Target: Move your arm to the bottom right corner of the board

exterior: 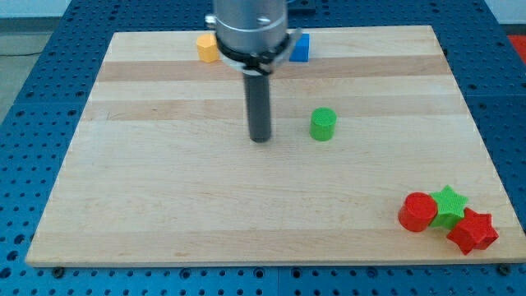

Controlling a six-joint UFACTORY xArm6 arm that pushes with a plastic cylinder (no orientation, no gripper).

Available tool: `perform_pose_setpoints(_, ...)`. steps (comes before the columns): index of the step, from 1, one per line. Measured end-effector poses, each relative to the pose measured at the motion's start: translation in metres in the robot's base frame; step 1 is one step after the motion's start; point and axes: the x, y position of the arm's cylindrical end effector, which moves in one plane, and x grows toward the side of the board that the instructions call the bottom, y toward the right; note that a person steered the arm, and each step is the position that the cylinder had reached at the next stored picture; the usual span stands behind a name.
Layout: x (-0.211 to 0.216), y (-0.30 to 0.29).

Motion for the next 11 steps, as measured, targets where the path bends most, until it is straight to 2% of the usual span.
perform_pose_setpoints(1, 0.012, 0.042)
perform_pose_setpoints(3, -0.017, 0.083)
perform_pose_setpoints(5, -0.022, 0.125)
perform_pose_setpoints(6, -0.011, 0.225)
perform_pose_setpoints(7, 0.046, 0.291)
perform_pose_setpoints(8, 0.122, 0.316)
perform_pose_setpoints(9, 0.165, 0.314)
perform_pose_setpoints(11, 0.165, 0.255)
